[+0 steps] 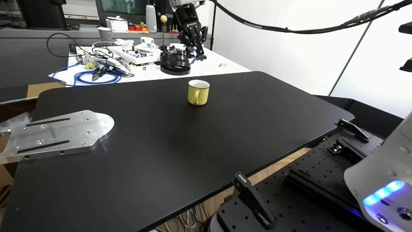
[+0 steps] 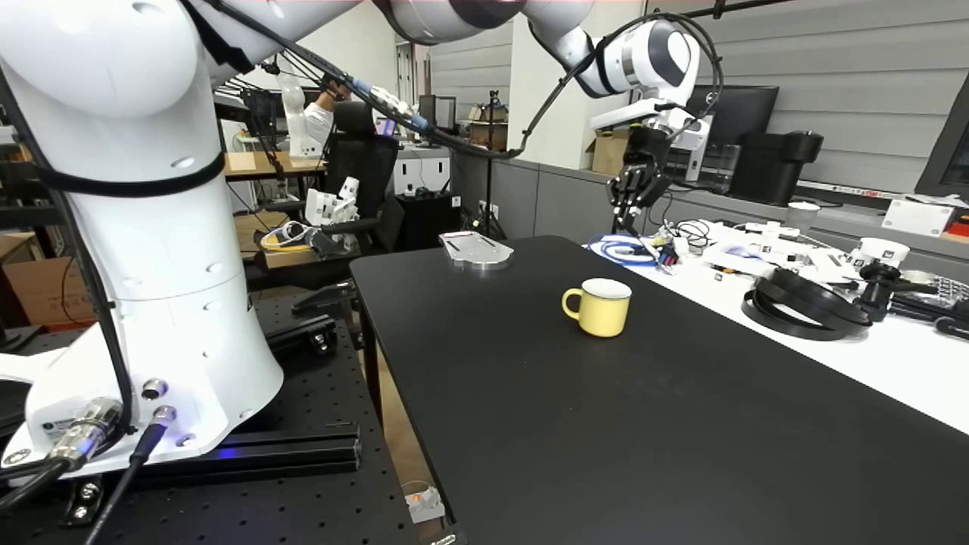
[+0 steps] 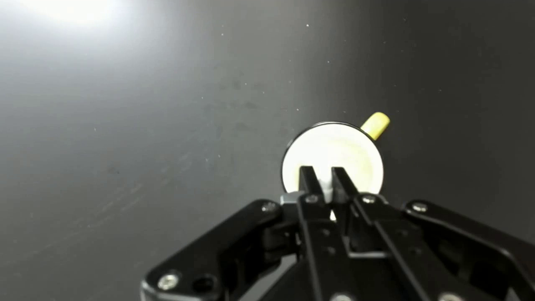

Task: Remove the marker from the mug cup

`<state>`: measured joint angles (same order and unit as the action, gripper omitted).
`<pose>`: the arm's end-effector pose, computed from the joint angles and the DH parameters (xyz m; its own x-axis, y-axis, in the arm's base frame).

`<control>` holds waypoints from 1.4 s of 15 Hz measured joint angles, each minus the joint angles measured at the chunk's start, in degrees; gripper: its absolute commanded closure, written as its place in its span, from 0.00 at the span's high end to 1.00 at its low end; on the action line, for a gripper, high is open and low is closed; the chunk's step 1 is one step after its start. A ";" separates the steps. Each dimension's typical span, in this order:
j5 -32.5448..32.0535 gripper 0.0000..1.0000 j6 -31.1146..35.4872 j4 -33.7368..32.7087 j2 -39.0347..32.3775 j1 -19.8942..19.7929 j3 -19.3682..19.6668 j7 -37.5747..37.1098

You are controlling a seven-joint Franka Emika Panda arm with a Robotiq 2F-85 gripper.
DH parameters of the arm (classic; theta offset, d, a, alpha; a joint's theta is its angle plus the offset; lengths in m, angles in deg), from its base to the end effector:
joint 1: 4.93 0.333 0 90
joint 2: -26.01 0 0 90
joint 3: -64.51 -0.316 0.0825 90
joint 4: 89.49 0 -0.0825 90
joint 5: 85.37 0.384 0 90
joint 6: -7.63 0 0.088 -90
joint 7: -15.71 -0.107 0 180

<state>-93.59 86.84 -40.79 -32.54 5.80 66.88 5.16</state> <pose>0.7249 0.1009 0.2587 0.9009 -0.0752 -0.4274 0.0398 -0.9664 0.2539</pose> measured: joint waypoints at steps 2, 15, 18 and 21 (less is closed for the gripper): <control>-1.20 0.03 2.58 0.64 -0.02 3.05 -0.30 0.03; 2.88 0.03 30.28 21.08 3.03 10.83 -3.74 -4.34; 2.62 0.03 40.13 28.95 4.92 11.33 -3.63 -7.12; 2.57 0.39 46.25 35.14 6.47 11.69 -3.50 -9.13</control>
<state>-91.03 133.09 -5.65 -26.07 17.49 63.38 -3.97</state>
